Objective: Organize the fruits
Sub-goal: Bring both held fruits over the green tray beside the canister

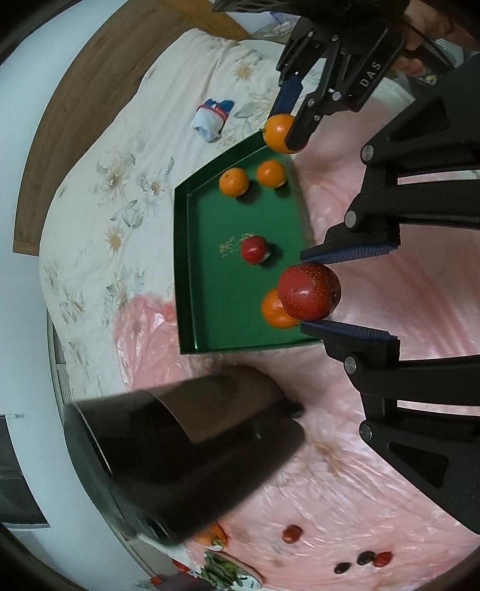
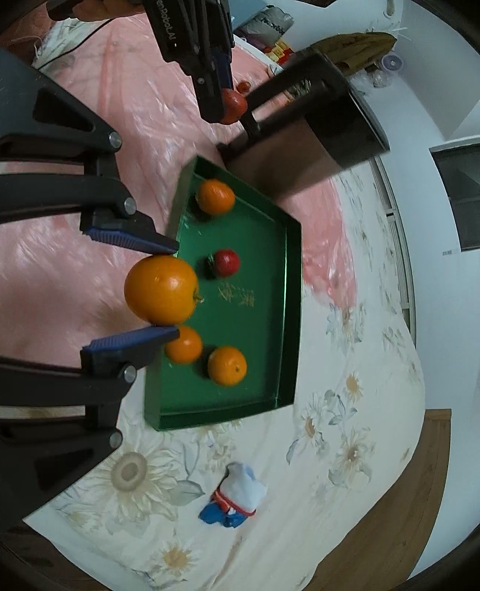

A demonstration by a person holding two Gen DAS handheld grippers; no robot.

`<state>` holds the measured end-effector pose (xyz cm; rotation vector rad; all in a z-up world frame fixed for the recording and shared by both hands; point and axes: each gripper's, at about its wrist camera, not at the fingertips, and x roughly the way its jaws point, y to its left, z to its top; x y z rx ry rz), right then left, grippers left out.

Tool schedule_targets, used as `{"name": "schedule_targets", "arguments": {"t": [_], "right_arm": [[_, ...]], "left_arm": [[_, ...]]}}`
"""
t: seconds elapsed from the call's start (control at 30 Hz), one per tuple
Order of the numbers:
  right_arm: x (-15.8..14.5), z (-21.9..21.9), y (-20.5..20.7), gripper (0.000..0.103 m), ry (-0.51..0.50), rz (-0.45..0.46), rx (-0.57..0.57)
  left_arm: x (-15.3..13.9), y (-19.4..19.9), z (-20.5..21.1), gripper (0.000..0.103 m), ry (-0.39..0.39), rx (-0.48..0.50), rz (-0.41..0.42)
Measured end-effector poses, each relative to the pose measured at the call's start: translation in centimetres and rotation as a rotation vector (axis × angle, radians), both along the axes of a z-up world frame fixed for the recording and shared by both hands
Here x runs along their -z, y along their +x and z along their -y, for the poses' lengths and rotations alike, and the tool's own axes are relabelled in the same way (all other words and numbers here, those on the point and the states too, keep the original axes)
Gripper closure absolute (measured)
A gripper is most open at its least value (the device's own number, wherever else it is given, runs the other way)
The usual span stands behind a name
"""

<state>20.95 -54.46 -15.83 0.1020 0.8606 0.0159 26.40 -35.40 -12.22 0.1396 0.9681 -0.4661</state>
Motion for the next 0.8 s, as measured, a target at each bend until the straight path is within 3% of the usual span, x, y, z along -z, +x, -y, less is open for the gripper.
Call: {"name": "schedule_targets", "arguments": {"t": [0.33,0.8], "right_arm": [[1.6,2.0,4.8,0.06,-0.021,-0.008,0.006],[4.4,2.9,9.6,0.06,-0.024,-0.031,0.016]], "left_arm": [[2.3,5.0,3.7,0.077,0.035,-0.01,0.008],[4.9,9.5,5.5,0.077,0.066,-0.052,0.004]]}}
